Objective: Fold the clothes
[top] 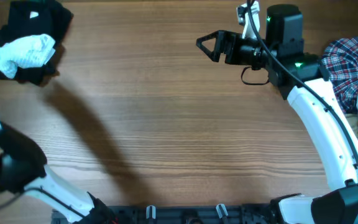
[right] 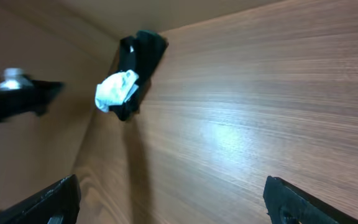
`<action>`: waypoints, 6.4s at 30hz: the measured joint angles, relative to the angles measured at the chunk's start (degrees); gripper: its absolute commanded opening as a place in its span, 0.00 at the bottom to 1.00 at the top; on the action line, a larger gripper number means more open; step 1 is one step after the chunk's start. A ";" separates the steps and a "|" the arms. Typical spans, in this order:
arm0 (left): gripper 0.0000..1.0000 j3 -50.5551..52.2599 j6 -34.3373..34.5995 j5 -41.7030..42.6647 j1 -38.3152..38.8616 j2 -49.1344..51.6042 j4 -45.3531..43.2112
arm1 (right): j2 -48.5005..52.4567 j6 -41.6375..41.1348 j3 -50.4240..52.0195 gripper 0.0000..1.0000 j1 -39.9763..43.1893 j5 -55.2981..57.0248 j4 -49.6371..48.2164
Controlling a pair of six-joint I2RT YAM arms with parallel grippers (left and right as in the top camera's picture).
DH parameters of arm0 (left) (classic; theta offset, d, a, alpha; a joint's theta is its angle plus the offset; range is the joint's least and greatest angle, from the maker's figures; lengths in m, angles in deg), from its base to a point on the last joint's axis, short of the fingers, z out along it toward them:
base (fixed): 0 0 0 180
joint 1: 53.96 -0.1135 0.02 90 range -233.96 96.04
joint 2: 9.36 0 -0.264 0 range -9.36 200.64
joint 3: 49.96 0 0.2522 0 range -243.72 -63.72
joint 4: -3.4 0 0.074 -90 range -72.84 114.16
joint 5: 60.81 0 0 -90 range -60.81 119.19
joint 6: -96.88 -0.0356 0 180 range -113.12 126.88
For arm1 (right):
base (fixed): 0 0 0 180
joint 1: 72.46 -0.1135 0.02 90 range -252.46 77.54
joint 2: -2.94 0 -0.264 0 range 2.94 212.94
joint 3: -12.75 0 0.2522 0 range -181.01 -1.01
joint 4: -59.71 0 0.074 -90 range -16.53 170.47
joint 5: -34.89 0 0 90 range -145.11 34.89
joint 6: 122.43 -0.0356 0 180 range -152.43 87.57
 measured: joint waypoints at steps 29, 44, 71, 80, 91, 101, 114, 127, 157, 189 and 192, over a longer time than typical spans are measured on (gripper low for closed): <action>0.04 0.35 -1.70 2.75 0.70 -0.90 0.79 | 0.00 0.00 0.00 0.95 0.00 -0.81 -0.94; 0.04 0.26 -1.73 0.68 0.81 17.07 -0.76 | 0.00 -0.24 0.00 0.95 0.00 -1.49 -1.07; 0.04 0.33 -1.90 0.55 8.39 11.98 -6.25 | 0.00 -0.24 0.00 0.95 0.00 -3.28 -1.25; 0.04 0.33 -1.90 0.09 6.73 18.14 -5.20 | 0.00 -0.24 0.00 0.95 0.00 -3.34 -1.25; 0.04 0.33 -1.90 6.69 2.62 10.27 -3.80 | 0.00 -0.24 0.00 0.95 0.00 -3.34 -1.27; 0.04 0.33 -1.92 -0.11 2.27 4.90 0.26 | 0.00 -0.13 0.00 0.95 0.00 -3.34 -1.05; 0.04 0.33 -1.92 -6.60 -0.76 16.35 -0.66 | 0.00 0.00 0.00 0.95 0.00 -3.34 -0.79; 0.08 0.44 -1.92 -6.62 -1.36 9.11 -5.38 | 0.00 0.00 0.00 0.95 0.00 -3.37 -0.81; 0.12 0.46 -1.92 -1.55 -2.97 18.56 -16.81 | 0.00 0.00 0.00 0.95 0.00 -3.34 -0.79; 0.05 0.46 -2.10 0.98 5.66 9.68 -5.84 | 0.00 0.00 0.00 0.95 0.00 -4.02 -0.76; 0.05 0.46 -2.10 -0.07 6.19 11.28 -5.42 | 0.00 0.00 0.00 0.95 0.00 -4.26 -0.79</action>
